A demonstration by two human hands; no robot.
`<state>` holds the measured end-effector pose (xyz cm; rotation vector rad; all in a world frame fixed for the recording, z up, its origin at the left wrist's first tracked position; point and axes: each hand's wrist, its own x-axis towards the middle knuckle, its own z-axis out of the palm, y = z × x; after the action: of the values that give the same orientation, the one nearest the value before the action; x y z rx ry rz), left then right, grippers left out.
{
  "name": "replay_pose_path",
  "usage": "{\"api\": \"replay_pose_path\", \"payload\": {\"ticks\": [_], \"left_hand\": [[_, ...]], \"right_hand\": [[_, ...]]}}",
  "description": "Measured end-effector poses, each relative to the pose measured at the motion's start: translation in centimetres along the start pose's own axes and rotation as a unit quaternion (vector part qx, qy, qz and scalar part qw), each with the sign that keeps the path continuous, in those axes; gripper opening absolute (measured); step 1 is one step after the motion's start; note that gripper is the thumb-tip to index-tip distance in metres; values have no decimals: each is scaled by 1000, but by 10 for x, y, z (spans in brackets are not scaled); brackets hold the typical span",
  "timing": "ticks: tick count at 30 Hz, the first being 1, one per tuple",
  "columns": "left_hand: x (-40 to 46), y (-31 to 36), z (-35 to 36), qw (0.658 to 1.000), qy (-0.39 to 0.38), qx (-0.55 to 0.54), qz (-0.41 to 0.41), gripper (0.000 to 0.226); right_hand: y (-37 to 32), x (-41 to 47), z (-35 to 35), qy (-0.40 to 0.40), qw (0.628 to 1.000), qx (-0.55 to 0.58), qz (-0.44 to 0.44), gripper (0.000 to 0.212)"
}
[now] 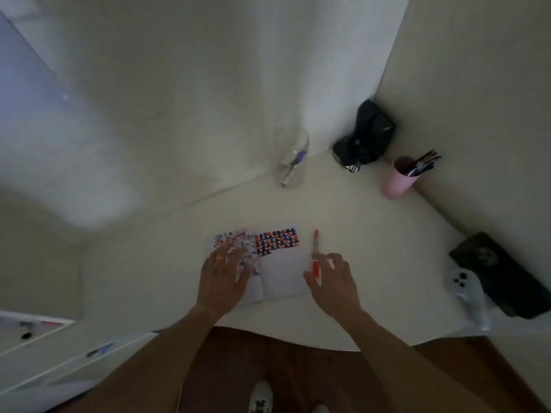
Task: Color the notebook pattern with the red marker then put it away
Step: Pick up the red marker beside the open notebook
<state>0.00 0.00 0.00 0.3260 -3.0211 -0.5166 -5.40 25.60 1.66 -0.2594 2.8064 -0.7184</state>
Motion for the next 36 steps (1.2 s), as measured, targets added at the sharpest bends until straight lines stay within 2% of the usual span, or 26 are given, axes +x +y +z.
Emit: {"api": "replay_pose_path", "payload": {"ticks": [5, 10, 14, 26, 36], "left_hand": [[6, -9, 37, 999, -6, 41, -23, 50], [-2, -15, 66, 997, 54, 56, -18, 51], [-4, -18, 77, 994, 79, 67, -18, 54], [-7, -27, 93, 984, 160, 73, 18, 52], [-14, -27, 101, 976, 196, 98, -15, 50]], "right_hand": [[23, 18, 39, 22, 999, -32, -28, 51], [41, 22, 75, 118, 987, -97, -46, 45], [44, 23, 90, 156, 978, -126, -59, 47], [51, 21, 105, 226, 959, -146, -90, 44], [50, 9, 110, 257, 956, -120, -77, 48]]}}
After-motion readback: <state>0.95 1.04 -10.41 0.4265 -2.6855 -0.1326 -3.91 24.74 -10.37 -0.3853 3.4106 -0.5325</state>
